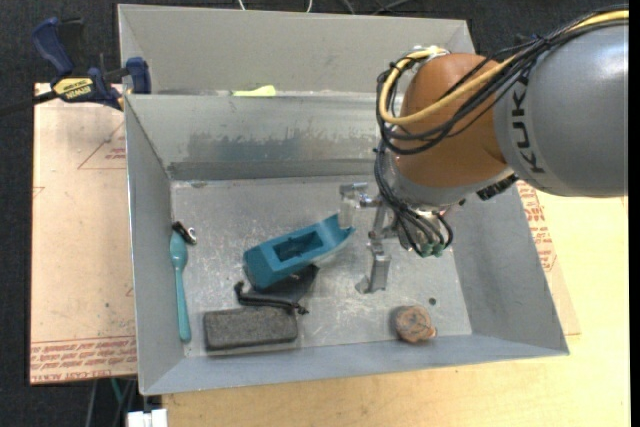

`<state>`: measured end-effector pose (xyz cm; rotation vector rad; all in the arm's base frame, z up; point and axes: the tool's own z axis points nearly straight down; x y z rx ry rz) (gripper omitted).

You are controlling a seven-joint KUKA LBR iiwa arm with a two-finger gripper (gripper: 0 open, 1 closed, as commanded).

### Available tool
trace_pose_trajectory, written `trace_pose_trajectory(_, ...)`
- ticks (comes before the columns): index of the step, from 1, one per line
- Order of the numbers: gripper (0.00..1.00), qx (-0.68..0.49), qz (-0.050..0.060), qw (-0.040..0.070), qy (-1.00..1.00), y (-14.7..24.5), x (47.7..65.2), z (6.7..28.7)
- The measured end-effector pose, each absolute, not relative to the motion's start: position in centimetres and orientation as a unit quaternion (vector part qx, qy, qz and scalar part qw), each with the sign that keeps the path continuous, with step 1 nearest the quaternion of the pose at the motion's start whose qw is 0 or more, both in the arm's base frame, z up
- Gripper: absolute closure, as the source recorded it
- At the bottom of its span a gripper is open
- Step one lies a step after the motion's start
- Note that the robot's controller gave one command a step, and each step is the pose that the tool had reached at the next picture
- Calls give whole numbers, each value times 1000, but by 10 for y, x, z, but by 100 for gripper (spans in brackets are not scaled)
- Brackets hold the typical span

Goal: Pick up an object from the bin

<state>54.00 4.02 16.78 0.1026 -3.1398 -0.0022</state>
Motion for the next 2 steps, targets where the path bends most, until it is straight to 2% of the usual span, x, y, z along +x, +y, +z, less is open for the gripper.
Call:
trace_pose_trajectory(1,0,93,0,1,-996,59,537,220)
trace_pose_trajectory(2,0,110,-1,-3,-994,83,550,173)
